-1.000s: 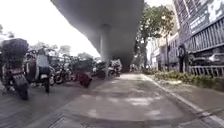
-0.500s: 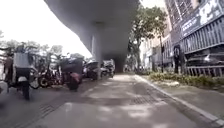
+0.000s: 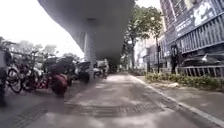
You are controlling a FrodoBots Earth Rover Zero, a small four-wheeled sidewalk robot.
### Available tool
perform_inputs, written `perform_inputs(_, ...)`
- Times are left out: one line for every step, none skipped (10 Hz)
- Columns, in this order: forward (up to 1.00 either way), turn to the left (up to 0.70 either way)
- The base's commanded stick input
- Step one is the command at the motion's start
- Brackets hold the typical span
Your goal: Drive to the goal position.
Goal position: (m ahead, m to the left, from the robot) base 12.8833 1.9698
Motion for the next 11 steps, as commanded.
perform_inputs(0.70, 0.00)
perform_inputs(0.70, 0.00)
perform_inputs(0.70, 0.00)
perform_inputs(0.70, 0.00)
perform_inputs(0.70, 0.00)
perform_inputs(0.70, 0.00)
perform_inputs(0.70, 0.00)
perform_inputs(0.70, 0.00)
perform_inputs(0.70, 0.00)
perform_inputs(0.70, 0.00)
perform_inputs(0.70, 0.00)
